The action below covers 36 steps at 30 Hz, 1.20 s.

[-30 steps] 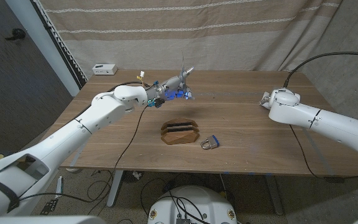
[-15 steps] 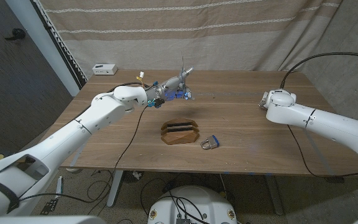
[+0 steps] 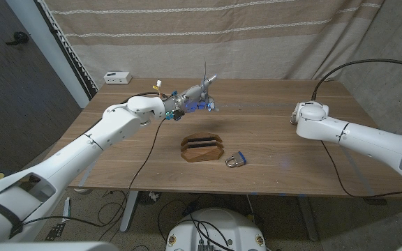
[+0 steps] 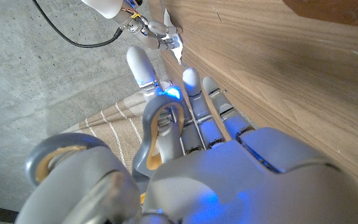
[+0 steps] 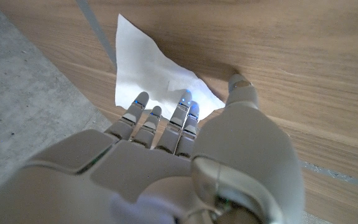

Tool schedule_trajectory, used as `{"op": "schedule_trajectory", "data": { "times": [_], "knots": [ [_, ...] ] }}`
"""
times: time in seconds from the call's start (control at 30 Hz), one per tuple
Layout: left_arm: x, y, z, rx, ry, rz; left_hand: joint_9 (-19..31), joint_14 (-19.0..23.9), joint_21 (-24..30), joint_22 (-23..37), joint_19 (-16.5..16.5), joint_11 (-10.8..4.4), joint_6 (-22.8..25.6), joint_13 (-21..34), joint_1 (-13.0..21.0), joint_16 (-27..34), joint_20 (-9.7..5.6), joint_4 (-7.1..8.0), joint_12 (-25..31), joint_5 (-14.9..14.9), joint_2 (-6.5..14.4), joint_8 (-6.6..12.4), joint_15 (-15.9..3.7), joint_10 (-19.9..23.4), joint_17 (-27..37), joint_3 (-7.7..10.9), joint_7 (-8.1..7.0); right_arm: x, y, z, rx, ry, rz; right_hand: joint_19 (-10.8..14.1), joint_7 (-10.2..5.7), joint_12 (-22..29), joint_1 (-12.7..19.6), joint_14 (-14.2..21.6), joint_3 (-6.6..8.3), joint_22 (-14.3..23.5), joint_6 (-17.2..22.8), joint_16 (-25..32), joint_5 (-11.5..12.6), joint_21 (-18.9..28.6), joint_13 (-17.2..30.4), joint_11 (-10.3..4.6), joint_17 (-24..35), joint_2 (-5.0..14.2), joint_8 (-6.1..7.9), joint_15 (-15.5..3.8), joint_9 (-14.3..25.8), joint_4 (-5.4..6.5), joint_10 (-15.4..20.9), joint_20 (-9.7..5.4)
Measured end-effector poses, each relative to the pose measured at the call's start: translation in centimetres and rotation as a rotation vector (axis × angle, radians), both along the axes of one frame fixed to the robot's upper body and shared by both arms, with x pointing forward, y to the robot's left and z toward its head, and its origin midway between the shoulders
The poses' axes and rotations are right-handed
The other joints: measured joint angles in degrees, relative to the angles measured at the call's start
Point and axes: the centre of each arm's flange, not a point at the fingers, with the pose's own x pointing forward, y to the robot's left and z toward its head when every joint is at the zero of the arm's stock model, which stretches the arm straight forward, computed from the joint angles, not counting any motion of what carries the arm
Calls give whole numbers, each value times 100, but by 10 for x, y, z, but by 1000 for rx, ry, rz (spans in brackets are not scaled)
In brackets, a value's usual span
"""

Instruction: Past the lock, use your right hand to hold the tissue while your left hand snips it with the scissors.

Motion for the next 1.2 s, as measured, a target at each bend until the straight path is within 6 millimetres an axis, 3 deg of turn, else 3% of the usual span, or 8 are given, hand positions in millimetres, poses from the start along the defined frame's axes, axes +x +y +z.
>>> {"op": "schedule_trajectory", "data": {
  "times": [0.1, 0.27, 0.37, 0.47, 0.77, 1.2],
  "knots": [
    [0, 0, 0, -1, -1, -3, 0, 20, 0, 0, 0, 0, 1, 0, 17, 0, 0, -1, 1, 0, 17, 0, -21, 0, -12, 0, 0, 1, 0, -1, -1, 2, -2, 71, 54, 82, 147, 195, 0, 0, 60, 34, 61, 0, -3, 94, 3, 40, 0, -1, 8, 0, 306, -71],
    [0, 0, 0, -1, -1, -7, 0, 39, 0, 0, 0, -1, 30, 0, 30, 0, 0, -9, 2, 0, 30, 0, -2, 1, -4, 5, -27, 3, 0, -2, -4, 3, -6, 183, -42, 198, 305, 492, 15, 0, 191, 101, 104, 0, -21, 172, 27, 56, 10, -4, 8, 26, 785, -77],
    [0, 0, 0, -2, -1, -8, 11, 38, 0, 0, 0, 17, 51, 0, 30, 26, 0, -16, 3, 0, 30, 0, -2, 26, -5, -1, -9, 6, 0, -5, -3, 13, -5, 183, -147, 207, 304, 493, -26, 0, 416, 101, 105, 0, 44, 171, 51, 55, 112, -4, 8, 67, 785, -77],
    [0, 0, 0, -2, -1, -9, 27, 38, 0, 19, 0, 9, 62, 0, 30, 26, 0, -16, 4, 0, 30, 0, -2, 54, -5, -1, -17, 7, 1, -6, -3, 19, -1, 183, -194, 213, 315, 493, -25, 1, 486, 101, 104, -41, 110, 134, 70, 65, 113, -4, 8, 108, 733, -77],
    [1, 0, 1, -5, -2, -13, 26, 38, 0, 27, -1, 16, 81, 0, 30, 48, 1, -24, 5, 38, 30, 26, -2, 86, 12, 6, -18, 11, 2, -9, 5, 28, 10, 183, -194, 104, 334, 339, -69, 1, 485, 66, 112, -83, 228, 214, 96, 86, 113, -11, 8, 156, 286, -77],
    [3, -2, 2, -5, -4, -22, 26, 69, 0, 26, -1, 9, 103, 0, 60, 48, 1, -24, 9, 38, 60, 26, -33, 93, 6, 7, 0, 4, 2, -8, 32, -10, 38, 191, -256, 73, 314, 304, -116, 1, 547, 66, 111, -105, 309, 284, 122, 100, 113, 16, 7, 203, 114, 37]
  ]
}}
